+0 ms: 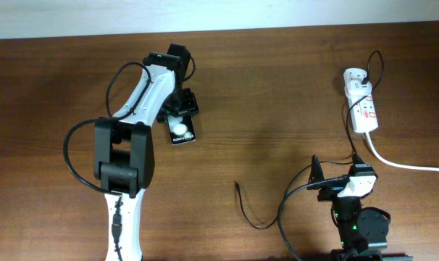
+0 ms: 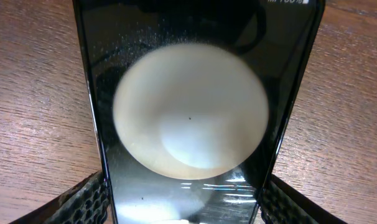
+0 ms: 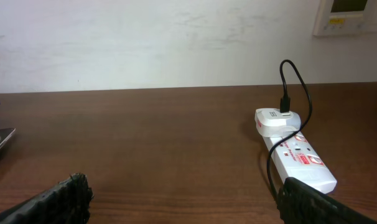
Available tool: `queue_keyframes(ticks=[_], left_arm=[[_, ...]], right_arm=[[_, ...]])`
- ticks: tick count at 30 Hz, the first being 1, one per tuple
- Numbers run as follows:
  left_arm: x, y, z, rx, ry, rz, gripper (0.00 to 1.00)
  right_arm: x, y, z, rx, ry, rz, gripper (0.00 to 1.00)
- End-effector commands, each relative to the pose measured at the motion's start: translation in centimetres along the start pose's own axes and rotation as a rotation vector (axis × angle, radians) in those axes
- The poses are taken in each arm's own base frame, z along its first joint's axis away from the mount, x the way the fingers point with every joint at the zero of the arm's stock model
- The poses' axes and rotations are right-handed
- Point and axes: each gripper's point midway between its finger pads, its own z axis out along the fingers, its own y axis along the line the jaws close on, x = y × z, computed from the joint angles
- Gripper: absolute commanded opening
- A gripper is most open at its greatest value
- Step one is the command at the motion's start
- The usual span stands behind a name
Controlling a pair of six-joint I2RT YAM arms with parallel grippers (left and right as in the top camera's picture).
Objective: Plug charger to phone and switch on socket
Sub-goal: 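Lift the phone with the left gripper and tilt it upright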
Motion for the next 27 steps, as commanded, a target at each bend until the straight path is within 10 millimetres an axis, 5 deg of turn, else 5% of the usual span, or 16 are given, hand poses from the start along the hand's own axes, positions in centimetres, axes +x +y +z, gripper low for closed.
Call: queue_keyframes(ticks=[1,9,11,21,27], left_arm=[[-0.3,-1.2,-0.4,0.068,0.013,0.014,0.00],[-0.1,-5.0,-4.7,0.455,0.101,0.053,0.00],[-0.1,-6.0,-7.1,0.701,0.167,0.053,0.00],[0.1,-7.7,-17.4,1.373,0.355,0.023,0.00],[0.5,-7.8,-20.1,1.467,0.593,-0.156,0.00]], right_arm=[[0.2,0.0,0.0,0.003,0.002,0.011,0.99],[0.2,0.0,0.0,0.003,0.002,0.011,0.99],[0.2,0.0,0.0,0.003,0.002,0.011,0.99],[0.2,0.0,0.0,0.003,0.002,0.011,0.99],[0.2,0.0,0.0,0.003,0.002,0.011,0.99]])
